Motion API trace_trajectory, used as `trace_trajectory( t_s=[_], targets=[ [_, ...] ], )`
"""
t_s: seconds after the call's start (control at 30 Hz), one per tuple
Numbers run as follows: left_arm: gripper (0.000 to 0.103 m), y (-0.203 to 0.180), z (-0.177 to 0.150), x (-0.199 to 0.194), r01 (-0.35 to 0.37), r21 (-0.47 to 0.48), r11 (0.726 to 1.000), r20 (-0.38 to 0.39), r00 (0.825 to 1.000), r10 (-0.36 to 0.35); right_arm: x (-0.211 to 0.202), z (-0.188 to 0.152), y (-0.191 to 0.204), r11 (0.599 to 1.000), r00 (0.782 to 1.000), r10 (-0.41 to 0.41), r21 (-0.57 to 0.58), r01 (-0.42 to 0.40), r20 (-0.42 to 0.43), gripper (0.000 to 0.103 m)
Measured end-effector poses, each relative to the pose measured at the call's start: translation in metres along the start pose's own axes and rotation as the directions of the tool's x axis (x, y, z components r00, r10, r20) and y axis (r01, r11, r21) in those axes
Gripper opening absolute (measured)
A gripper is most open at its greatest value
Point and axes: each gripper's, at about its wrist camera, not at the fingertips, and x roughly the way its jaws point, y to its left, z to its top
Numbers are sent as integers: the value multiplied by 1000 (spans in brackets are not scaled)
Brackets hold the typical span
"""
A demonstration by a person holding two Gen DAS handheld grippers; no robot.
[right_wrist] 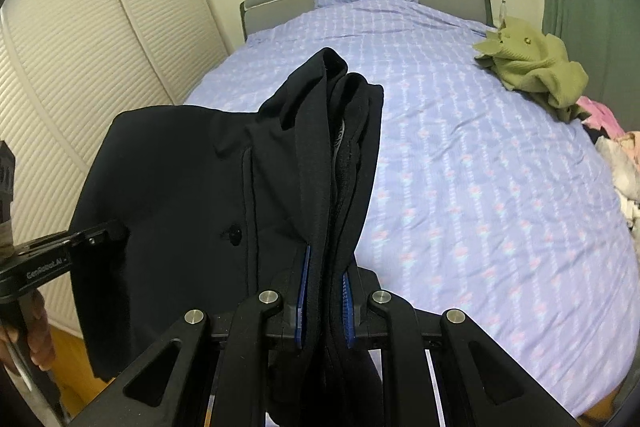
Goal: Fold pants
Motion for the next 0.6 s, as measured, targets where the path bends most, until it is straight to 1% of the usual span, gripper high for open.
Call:
trace_trajectory(
  t_s=[0.13, 0.23, 0.33, 0.43, 0.6],
  targets=[
    [15, 28, -11, -21, -7, -41, 999, 27, 1000, 9, -2, -3, 39, 998, 1000, 28, -49, -28, -5, 15],
    [15, 46, -19, -32, -29, -89, 996, 48, 998, 33, 0, -3, 57, 994, 998, 57, -89, -57, -3, 15],
    [15, 60, -25, -39, -44, -99, 994, 58, 997, 50, 2, -2, 70, 990, 997, 82, -115, -82, -4, 15],
    [15, 78, -33, -44, -53, -131, 990, 68, 996, 62, 7, -2, 88, 985, 995, 96, -146, -96, -8, 15],
    [15, 124, -39, -46, -55, -160, 985, 67, 996, 67, 24, 0, 128, 975, 993, 113, -189, -117, -31, 15]
  ],
)
